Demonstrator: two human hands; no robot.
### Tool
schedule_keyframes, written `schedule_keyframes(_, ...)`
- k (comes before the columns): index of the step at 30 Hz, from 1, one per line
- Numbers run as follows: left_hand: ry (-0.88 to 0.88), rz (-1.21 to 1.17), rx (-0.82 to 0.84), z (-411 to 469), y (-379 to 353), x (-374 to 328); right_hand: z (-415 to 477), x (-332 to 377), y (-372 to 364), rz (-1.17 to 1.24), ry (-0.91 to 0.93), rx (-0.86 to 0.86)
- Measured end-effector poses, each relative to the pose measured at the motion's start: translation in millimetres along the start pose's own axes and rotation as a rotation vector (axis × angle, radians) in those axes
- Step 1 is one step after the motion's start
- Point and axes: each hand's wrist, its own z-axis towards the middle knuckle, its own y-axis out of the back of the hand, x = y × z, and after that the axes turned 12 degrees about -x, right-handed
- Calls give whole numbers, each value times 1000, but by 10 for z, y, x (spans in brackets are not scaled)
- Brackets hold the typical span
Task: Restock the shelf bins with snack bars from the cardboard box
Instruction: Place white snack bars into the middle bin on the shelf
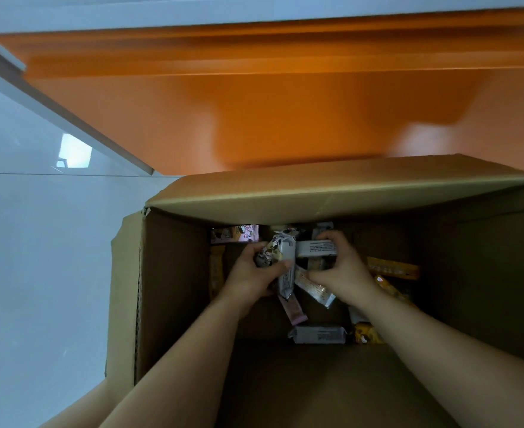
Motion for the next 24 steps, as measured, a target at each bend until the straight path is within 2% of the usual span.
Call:
schedule_keyframes(11,-214,50,-62,-918,153,-317,-620,527,446,-72,194,-70)
schedule_keyframes(17,-345,1,22,-1645,384,-622,-1119,984,784,-57,284,-93)
schedule_keyframes(24,-669,-34,-74,-2387,617,-959,-1786,1728,1317,-27,508,-100)
